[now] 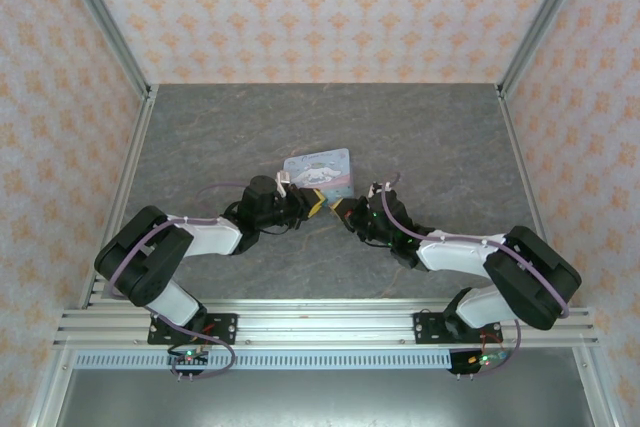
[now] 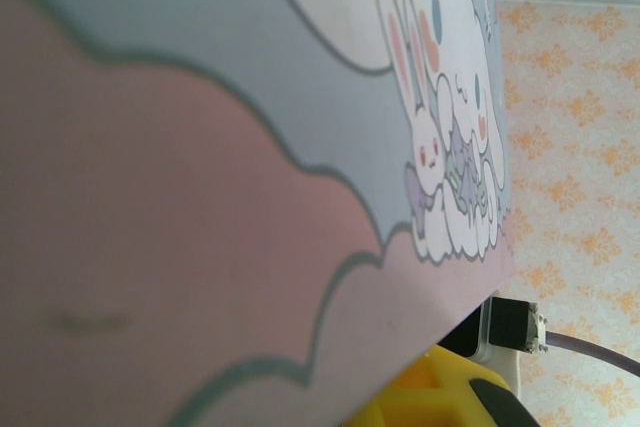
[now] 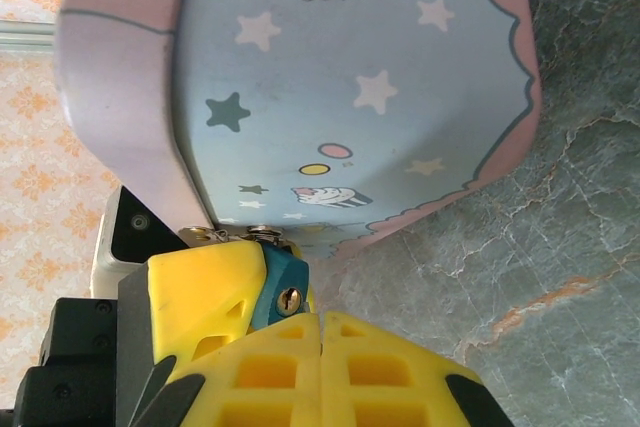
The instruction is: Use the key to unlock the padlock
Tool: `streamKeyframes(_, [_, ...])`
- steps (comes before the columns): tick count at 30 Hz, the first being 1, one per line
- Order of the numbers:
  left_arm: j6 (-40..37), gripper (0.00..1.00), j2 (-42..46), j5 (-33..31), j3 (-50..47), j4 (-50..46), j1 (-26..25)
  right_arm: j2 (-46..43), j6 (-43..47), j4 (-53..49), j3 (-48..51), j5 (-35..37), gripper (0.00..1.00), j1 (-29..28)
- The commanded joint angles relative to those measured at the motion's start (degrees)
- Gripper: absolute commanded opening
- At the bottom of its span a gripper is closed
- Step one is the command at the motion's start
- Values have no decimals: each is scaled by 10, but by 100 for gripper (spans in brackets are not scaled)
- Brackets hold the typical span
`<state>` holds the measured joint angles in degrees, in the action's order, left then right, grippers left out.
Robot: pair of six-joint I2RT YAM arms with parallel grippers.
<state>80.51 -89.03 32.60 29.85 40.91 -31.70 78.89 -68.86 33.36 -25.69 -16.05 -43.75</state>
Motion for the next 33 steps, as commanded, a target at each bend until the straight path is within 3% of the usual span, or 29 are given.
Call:
streamKeyframes(1, [-11,0,25,6,0,10,6,1,10,-2,-22,8,0,-5])
streamKeyframes(18, [1,0,32,4,-6,21,5,16,7,6,-37,7,0,-5])
streamKeyframes(33, [68,0,21,-3,-8,99,1,81,-36,147,-11,29,0,-5])
